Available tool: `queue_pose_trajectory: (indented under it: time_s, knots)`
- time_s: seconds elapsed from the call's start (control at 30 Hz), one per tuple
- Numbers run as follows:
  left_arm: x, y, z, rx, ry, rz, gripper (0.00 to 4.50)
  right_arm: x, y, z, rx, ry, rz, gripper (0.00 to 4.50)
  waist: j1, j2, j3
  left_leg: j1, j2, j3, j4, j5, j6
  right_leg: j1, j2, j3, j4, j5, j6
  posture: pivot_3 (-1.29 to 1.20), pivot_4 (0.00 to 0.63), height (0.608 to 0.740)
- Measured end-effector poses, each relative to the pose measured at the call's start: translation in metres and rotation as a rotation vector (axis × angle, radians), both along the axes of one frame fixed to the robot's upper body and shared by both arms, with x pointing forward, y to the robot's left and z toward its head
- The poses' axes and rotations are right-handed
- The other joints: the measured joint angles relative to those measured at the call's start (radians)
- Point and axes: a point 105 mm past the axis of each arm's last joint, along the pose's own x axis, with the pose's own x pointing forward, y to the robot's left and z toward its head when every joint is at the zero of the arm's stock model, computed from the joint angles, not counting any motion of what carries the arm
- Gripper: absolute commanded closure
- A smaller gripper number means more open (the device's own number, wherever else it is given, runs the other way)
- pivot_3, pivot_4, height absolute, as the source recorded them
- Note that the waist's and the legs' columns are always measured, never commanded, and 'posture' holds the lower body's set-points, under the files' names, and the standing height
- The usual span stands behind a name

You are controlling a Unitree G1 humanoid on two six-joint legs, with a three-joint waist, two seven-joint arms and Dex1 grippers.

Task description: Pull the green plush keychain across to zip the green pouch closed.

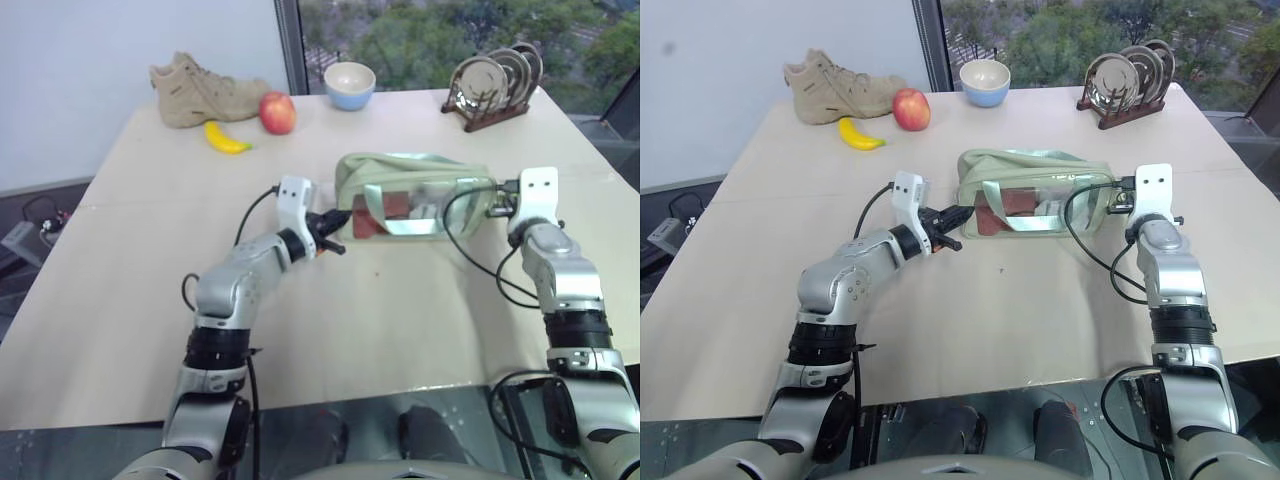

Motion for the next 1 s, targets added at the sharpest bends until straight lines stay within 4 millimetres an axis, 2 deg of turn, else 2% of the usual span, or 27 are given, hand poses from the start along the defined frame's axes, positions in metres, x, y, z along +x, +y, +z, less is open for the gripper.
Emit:
queue_pose_trajectory:
  time_s: [0.07,0.1,0.17,0.3,0.4,0.43,0.5,0.6,0.67,0.7,0.77,0.83,1.0]
  knots:
    - [-0.004,0.001,0.0,-0.009,-0.012,-0.035,4.5,-0.003,0.003,0.002,0.054,-0.008,0.052,4.41,0.0,0.0,0.0,-0.001,0.0,0.0,-0.001,0.0,0.0,0.0,0.0,0.0,-0.002,0.0,0.0,0.0,0.15,0.74]
    - [-0.005,0.003,-0.001,-0.011,-0.016,-0.048,4.5,-0.006,0.005,0.003,0.082,-0.011,0.079,4.1,0.0,0.0,0.0,-0.001,0.0,0.0,-0.001,0.0,0.0,0.0,0.0,-0.001,-0.003,0.0,0.0,0.0,0.15,0.74]
    - [-0.008,0.004,0.0,-0.014,-0.034,-0.072,4.5,-0.014,0.005,0.003,0.099,-0.003,0.134,3.38,0.001,0.001,0.0,-0.003,0.0,-0.001,-0.001,0.0,0.0,-0.001,0.0,-0.001,-0.003,0.0,0.0,0.0,0.15,0.74]
    - [-0.011,0.013,0.001,-0.001,-0.064,-0.094,4.5,-0.035,0.001,0.002,0.093,0.018,0.223,1.58,0.002,0.001,0.001,-0.003,0.0,-0.001,-0.002,0.0,0.0,-0.002,0.0,-0.002,-0.005,0.0,0.0,0.0,0.15,0.74]
    - [-0.02,0.023,0.0,0.001,-0.089,-0.14,3.35,-0.054,0.0,0.016,0.111,-0.032,0.303,0.17,0.001,0.004,0.003,-0.003,0.0,-0.001,-0.003,0.0,0.0,-0.002,0.0,-0.001,-0.005,0.0,0.0,0.0,0.15,0.74]
    - [-0.023,0.03,0.003,0.009,-0.114,-0.152,2.8,-0.064,-0.001,0.028,0.117,-0.071,0.346,0.0,0.002,0.004,0.003,-0.003,0.0,-0.001,-0.004,0.0,0.0,-0.002,0.0,-0.001,-0.005,0.0,0.0,0.0,0.15,0.74]
    - [-0.025,0.034,0.008,0.01,-0.156,-0.17,2.01,-0.072,0.0,0.041,0.12,-0.111,0.388,0.0,0.005,0.005,0.003,-0.003,0.0,-0.002,-0.004,0.0,0.0,-0.002,0.0,-0.002,-0.006,0.0,0.0,0.0,0.15,0.74]
    - [-0.039,0.037,0.013,0.029,-0.218,-0.252,2.01,-0.092,0.004,0.057,0.096,-0.153,0.475,0.0,0.012,0.005,0.003,-0.003,0.0,-0.002,-0.005,0.0,0.0,-0.001,0.0,-0.002,-0.008,0.0,0.0,0.0,0.15,0.74]
    - [-0.044,0.04,0.009,0.038,-0.217,-0.274,2.01,-0.102,0.004,0.057,0.085,-0.143,0.499,0.0,0.014,0.005,0.004,-0.003,0.0,-0.002,-0.005,0.0,0.0,-0.001,0.0,-0.002,-0.008,0.0,0.0,0.0,0.15,0.74]
    - [-0.055,0.047,0.004,0.043,-0.221,-0.31,2.01,-0.12,0.004,0.056,0.035,-0.106,0.545,0.0,0.021,0.006,0.004,-0.003,0.0,-0.002,-0.009,0.0,0.0,-0.001,0.0,-0.002,-0.011,0.0,0.0,0.0,0.15,0.74]
    - [-0.065,0.067,-0.005,0.065,-0.196,-0.302,2.01,-0.145,0.0,0.053,-0.022,-0.044,0.584,0.0,0.026,0.007,0.005,-0.002,0.001,-0.003,-0.013,0.0,0.0,-0.002,0.0,-0.003,-0.013,0.0,0.0,0.0,0.15,0.74]
    - [-0.07,0.079,-0.003,0.076,-0.201,-0.299,2.01,-0.167,-0.002,0.053,-0.067,-0.004,0.609,0.0,0.033,0.007,0.005,-0.003,0.001,-0.004,-0.013,0.0,0.0,-0.002,0.0,-0.005,-0.014,0.0,0.0,0.0,0.15,0.74]
    - [-0.079,0.098,0.002,0.107,-0.204,-0.284,2.01,-0.207,-0.008,0.046,-0.147,0.12,0.618,0.0,0.047,0.007,0.006,0.002,0.001,-0.002,-0.012,0.0,0.001,0.003,0.0,-0.006,-0.014,0.0,0.001,0.0,0.15,0.74]
